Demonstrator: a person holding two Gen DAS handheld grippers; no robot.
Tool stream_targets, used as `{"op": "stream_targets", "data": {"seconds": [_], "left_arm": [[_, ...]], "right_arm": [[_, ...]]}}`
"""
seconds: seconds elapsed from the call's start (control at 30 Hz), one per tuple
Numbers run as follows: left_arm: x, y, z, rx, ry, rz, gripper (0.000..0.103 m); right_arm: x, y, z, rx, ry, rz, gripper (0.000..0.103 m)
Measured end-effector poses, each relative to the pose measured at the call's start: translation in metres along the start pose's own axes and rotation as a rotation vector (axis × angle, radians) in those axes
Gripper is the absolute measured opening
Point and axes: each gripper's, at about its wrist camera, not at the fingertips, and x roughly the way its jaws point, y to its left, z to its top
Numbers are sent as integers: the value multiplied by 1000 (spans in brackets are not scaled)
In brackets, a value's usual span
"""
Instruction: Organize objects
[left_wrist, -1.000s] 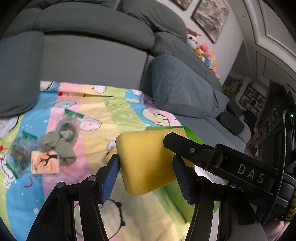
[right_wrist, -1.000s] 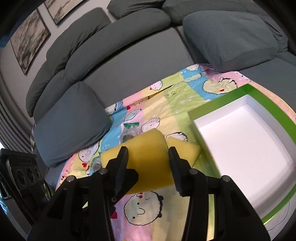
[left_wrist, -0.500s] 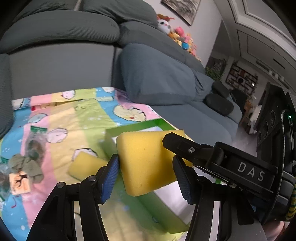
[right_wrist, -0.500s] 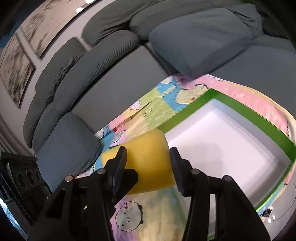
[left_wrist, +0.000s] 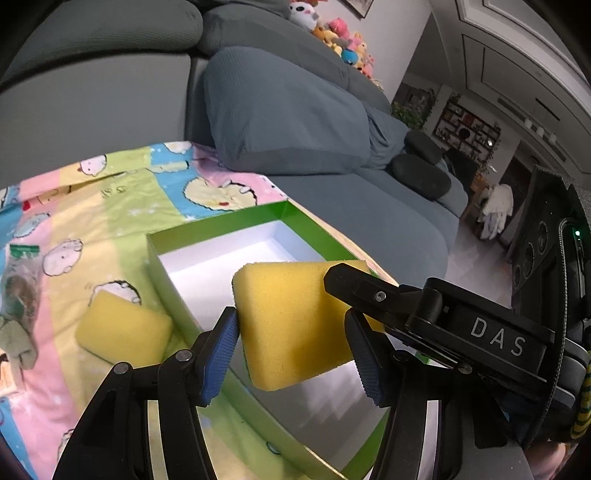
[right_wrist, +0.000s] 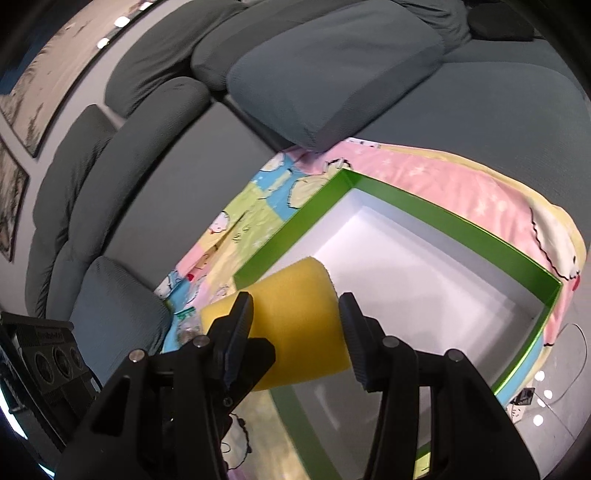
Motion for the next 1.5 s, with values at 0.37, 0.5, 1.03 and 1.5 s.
{"op": "stream_targets", "data": {"seconds": [0.37, 0.5, 1.03, 1.5], "left_arm": [[23, -12, -8, -12, 55, -43, 60], [26, -14, -9, -19, 61, -51, 60], [34, -13, -16, -55, 90, -80, 60], [6, -6, -15, -76, 61, -72, 60]], "right_arm": [[4, -23, 4, 45, 19, -90, 48], [4, -26, 4, 57, 13, -121, 48], [9, -31, 3, 58, 22, -215, 49], [4, -25, 1, 54, -17, -210, 54]]}}
